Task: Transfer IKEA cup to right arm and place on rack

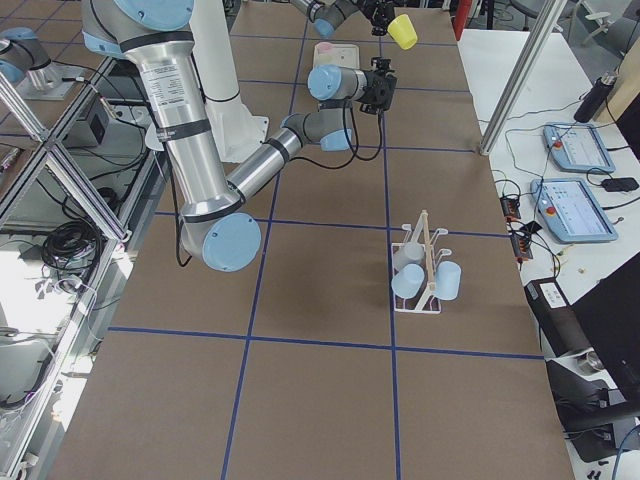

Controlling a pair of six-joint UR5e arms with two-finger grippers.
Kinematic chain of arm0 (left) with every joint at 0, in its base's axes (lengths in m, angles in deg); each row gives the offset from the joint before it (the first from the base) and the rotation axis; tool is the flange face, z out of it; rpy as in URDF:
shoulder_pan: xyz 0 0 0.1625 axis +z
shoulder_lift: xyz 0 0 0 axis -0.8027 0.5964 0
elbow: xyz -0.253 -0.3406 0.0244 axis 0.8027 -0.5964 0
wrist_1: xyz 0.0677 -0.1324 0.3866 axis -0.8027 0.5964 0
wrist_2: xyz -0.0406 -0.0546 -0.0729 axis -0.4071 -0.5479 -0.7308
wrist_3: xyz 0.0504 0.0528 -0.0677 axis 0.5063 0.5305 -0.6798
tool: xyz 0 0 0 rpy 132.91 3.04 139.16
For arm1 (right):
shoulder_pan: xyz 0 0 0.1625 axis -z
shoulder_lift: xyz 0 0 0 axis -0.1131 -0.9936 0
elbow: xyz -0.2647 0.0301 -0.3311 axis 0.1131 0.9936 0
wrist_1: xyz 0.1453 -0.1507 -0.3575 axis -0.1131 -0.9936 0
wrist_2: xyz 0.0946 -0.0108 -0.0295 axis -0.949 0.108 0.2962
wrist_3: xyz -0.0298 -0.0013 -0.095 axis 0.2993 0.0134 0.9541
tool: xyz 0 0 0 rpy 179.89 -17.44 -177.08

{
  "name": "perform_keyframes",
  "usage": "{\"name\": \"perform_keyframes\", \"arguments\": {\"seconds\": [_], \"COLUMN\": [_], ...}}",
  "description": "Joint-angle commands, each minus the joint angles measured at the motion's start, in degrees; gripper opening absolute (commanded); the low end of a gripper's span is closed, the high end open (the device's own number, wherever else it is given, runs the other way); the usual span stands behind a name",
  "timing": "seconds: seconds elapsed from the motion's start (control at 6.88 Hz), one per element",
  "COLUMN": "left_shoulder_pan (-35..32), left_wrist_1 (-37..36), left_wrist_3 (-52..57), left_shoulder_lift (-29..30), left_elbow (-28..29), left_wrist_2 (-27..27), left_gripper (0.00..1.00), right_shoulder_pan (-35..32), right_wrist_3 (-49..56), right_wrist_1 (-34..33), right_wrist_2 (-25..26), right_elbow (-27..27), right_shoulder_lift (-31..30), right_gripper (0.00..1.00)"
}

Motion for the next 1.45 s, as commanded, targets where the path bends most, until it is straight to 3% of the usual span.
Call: {"name": "perform_keyframes", "arguments": {"seconds": [0.0,0.15,0.44,1.31], "left_shoulder_pan": [4.0,6.9,10.2,13.7], "left_wrist_1": [12.5,12.6,12.7,11.8], "left_wrist_3": [-7.3,-7.7,-8.0,-7.5], "left_shoulder_lift": [0.5,2.7,5.6,10.3], "left_elbow": [4.0,4.1,5.4,8.6], "left_wrist_2": [7.1,10.3,13.8,15.4], "left_gripper": [0.00,0.00,0.00,0.00], "right_shoulder_pan": [4.7,7.7,9.6,11.4], "right_wrist_3": [-2.9,-2.9,-3.4,-4.1], "right_wrist_1": [7.3,10.7,11.6,11.7], "right_wrist_2": [8.2,12.7,16.1,20.3], "right_elbow": [2.5,3.5,3.8,3.8], "right_shoulder_lift": [1.4,2.2,3.9,4.4], "right_gripper": [1.00,1.00,1.00,1.00]}}
